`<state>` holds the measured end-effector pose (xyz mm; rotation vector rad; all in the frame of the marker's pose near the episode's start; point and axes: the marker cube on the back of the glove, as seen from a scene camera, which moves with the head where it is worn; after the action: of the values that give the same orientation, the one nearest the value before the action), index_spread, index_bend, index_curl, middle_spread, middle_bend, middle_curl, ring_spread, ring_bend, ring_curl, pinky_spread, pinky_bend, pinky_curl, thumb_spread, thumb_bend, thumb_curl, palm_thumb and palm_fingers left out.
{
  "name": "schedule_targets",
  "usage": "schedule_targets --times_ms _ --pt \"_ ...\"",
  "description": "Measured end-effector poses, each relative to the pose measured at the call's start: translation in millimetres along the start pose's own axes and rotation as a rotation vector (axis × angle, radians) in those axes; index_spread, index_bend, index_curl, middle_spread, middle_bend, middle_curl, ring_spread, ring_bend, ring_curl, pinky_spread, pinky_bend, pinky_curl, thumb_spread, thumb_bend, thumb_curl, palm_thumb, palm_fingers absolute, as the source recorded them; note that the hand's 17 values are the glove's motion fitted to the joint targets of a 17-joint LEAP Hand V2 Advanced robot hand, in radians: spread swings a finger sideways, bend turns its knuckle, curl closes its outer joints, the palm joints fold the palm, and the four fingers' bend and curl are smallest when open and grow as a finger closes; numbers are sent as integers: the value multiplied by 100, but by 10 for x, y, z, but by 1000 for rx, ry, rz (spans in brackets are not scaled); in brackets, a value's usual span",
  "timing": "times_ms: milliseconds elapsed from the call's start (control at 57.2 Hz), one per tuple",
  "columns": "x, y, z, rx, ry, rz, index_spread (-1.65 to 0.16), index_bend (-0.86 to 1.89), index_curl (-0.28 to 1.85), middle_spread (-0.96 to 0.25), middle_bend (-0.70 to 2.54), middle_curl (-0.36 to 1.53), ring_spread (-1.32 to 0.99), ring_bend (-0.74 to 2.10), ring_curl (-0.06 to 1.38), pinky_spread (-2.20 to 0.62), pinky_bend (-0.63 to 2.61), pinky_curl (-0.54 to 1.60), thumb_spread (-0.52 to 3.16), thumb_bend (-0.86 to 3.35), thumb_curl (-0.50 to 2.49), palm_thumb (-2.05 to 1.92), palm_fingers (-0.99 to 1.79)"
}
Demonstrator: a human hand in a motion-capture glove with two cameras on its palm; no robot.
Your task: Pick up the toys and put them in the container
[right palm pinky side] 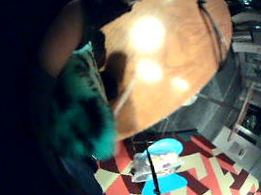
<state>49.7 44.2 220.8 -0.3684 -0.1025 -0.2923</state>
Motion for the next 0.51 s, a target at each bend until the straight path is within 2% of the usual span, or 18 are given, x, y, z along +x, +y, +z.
schedule_targets --times_ms 87,157,262,315,507 --pt "66 -95 -12 60 -2 -22 -30 7 26 -4 19 28 -4 37 18 5 73 41 112 6 36 43 6" --pt "66 -149 -45 97 -31 -47 -30 5 21 -9 41 34 -18 72 24 -3 67 35 117 13 39 55 55" --pt "14 -246 -135 158 -44 -51 -28 11 20 -15 59 43 -29 96 36 -18 72 38 109 18 47 69 77" --pt "-78 -277 -239 195 -70 -63 -28 16 21 -18 70 48 -33 106 40 -27 76 39 97 19 52 74 100" --pt "-516 -365 -993 433 -144 -123 -32 30 28 -24 100 66 -39 130 55 -38 83 47 72 18 65 77 120"
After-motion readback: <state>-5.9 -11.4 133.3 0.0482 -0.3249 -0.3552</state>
